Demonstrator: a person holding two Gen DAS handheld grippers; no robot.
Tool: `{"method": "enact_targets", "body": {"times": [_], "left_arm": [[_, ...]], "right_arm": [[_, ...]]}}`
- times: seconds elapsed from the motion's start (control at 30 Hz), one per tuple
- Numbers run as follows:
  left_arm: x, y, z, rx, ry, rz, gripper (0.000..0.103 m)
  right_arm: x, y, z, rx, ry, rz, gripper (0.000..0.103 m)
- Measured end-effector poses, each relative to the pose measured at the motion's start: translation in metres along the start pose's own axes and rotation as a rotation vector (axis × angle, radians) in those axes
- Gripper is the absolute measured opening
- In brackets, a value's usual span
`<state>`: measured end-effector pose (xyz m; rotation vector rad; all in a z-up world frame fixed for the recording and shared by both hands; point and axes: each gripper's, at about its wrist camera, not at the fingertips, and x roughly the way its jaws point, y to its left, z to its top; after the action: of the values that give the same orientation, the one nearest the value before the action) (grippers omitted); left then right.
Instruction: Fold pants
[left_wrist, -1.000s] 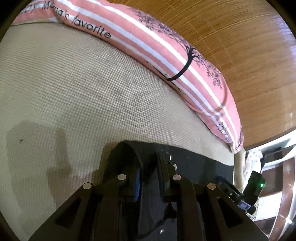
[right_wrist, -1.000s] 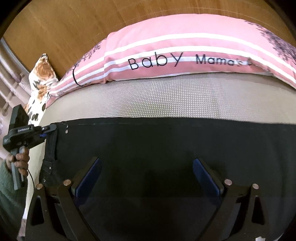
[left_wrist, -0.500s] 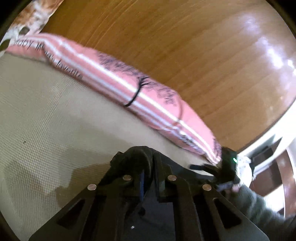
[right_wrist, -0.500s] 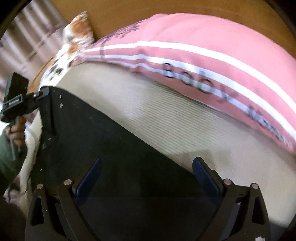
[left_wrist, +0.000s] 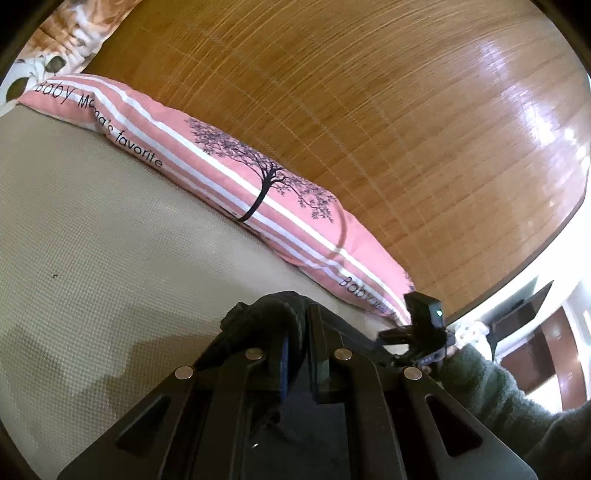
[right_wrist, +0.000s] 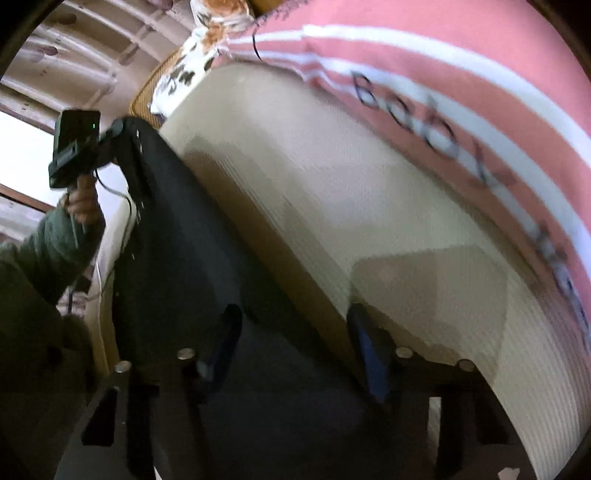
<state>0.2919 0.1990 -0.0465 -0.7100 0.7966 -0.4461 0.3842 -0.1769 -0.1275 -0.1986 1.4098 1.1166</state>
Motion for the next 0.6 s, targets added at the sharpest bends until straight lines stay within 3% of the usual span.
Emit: {"method": "enact_targets", "body": {"times": [0.23,0.3,0.53,0.6], "left_arm": [[0.01,0.007,0.001,-0.007,0.005,0.051,0.008],[0.013,0.008,0.0,-0.003,0.007,0.068,0.008],[0.015,-0.001,-0.002,0.06,0.011,0.12,0.008],[0.008,-0.003,-0.003,0.065,0.006,0.106,0.008]], "right_arm": [[-0.019,-0.015,-0.035,0.056,-0.003,-0.1,0.02],[-0.023,-0.016,-0.039,0.071,-0.022,-0.13,0.019],[-0.032,0.035,-0.056,0.094,-0.118,-0.425,0.01],[-0.04,0.055,-0.065,0.118,-0.16,-0.504,0.008]]}}
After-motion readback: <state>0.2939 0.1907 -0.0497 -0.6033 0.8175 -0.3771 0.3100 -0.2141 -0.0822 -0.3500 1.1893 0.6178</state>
